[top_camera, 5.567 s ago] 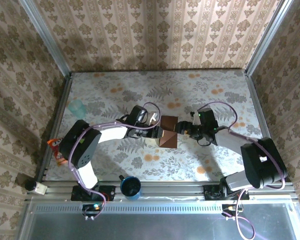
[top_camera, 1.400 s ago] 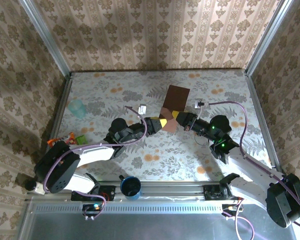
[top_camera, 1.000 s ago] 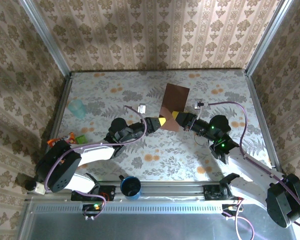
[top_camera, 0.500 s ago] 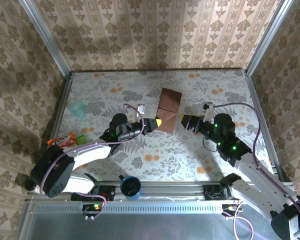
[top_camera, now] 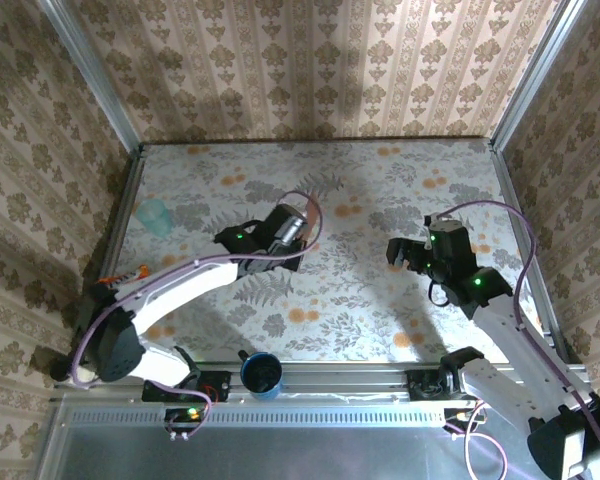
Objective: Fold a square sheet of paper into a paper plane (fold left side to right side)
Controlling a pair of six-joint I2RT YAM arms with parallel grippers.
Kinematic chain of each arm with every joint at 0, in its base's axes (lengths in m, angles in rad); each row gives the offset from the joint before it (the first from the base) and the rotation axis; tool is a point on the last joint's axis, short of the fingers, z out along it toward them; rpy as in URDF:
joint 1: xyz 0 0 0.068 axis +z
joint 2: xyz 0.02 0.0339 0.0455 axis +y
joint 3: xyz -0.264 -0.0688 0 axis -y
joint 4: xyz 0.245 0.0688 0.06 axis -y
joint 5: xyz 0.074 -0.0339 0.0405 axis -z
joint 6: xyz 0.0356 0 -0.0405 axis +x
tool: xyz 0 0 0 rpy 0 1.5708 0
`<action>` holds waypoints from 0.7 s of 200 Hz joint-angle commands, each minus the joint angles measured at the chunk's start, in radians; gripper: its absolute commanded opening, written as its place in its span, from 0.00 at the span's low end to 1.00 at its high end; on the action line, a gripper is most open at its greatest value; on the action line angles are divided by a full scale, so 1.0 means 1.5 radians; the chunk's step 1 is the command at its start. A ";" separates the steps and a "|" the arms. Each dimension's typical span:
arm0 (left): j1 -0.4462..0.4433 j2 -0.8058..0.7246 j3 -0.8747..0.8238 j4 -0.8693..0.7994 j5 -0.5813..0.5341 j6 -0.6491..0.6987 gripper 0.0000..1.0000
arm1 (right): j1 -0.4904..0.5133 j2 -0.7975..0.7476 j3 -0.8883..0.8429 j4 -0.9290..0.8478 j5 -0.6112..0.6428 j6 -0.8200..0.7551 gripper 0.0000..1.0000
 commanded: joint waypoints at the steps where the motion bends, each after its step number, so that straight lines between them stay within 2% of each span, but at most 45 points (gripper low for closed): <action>1: -0.037 0.061 0.051 -0.208 -0.221 -0.011 0.00 | -0.018 -0.016 -0.013 -0.015 0.016 -0.014 0.96; 42: -0.088 0.191 0.115 -0.298 -0.292 -0.089 0.00 | -0.058 -0.018 -0.024 -0.003 -0.015 -0.011 0.96; 77: -0.121 0.292 0.163 -0.335 -0.298 -0.148 0.00 | -0.092 -0.013 -0.029 0.006 -0.054 -0.017 0.97; 99: -0.142 0.347 0.198 -0.326 -0.273 -0.167 0.00 | -0.110 -0.008 -0.034 0.009 -0.076 -0.020 0.97; 140: -0.158 0.403 0.253 -0.257 -0.182 -0.148 0.00 | -0.136 0.005 -0.048 0.026 -0.126 -0.016 0.97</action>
